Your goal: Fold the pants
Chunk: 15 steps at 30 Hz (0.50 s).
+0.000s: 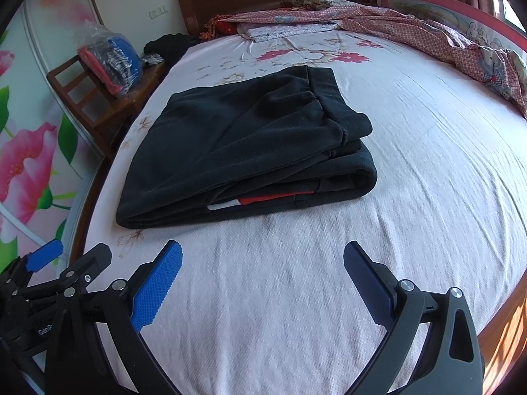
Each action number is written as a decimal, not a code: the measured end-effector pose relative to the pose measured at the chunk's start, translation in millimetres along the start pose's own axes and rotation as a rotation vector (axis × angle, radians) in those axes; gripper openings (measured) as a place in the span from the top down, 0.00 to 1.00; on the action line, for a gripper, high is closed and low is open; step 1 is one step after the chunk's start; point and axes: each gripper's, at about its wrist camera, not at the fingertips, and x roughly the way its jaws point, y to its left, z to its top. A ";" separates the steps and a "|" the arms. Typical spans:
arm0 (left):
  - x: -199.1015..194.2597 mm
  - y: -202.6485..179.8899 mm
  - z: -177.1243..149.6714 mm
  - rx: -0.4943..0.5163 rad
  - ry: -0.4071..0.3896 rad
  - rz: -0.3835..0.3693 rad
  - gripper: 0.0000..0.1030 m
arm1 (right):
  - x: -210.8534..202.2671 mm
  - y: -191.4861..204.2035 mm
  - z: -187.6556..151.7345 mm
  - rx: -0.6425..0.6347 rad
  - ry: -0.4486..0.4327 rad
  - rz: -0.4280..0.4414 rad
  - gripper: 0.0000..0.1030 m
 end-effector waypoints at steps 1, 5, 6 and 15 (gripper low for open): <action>-0.1 0.1 -0.3 -0.001 0.001 0.000 0.02 | 0.0 0.0 0.0 0.000 0.000 0.000 0.05; -0.9 -0.9 -0.6 0.007 -0.003 0.010 0.02 | 0.2 0.0 -0.2 0.000 -0.001 -0.001 0.05; -0.9 -1.3 -0.6 0.008 -0.003 0.013 0.02 | 0.2 0.0 -0.3 0.000 -0.001 -0.002 0.05; 0.0 -1.7 -1.6 0.016 0.004 0.004 0.02 | 1.7 -1.7 0.8 0.002 0.003 0.001 0.05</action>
